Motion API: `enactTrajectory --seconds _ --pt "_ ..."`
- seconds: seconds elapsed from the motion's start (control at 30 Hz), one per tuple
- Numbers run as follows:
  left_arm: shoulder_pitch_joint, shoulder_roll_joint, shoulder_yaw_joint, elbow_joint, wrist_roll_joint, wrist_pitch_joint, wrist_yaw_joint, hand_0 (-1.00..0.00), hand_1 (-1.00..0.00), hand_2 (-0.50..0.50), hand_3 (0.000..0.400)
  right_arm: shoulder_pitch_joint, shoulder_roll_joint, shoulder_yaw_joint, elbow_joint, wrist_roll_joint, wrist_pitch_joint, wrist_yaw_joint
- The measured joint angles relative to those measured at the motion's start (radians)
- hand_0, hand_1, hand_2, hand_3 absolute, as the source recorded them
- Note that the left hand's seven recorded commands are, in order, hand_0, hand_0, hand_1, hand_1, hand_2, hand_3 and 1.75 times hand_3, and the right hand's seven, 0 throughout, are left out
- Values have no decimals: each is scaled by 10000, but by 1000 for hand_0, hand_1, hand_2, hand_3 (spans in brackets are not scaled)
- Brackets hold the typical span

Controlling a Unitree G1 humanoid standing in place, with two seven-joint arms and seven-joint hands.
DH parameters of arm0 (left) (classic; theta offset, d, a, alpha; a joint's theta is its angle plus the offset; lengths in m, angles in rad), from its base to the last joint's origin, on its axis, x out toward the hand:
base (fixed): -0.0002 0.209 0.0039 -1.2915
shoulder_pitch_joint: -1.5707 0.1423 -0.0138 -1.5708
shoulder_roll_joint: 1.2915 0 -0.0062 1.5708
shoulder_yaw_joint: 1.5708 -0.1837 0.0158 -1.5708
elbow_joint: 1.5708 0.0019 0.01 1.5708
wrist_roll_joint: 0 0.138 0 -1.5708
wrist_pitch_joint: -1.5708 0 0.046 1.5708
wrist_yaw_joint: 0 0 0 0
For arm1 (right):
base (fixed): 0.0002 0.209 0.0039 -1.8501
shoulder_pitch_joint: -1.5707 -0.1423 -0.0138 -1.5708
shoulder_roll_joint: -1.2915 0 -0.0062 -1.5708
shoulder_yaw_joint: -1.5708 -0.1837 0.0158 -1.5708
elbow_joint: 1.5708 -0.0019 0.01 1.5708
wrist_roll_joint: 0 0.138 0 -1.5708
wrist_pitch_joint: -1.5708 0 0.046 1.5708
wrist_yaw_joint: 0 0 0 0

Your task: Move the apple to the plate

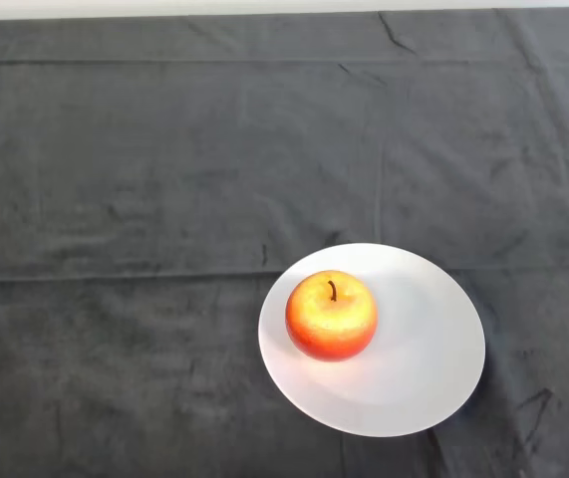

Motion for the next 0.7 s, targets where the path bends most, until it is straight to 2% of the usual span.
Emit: enactTrajectory --seconds 0.7 --pt "-70 -2 171 247 232 8 -108 0 0 0 0 0 0 0 0 0 0 0"
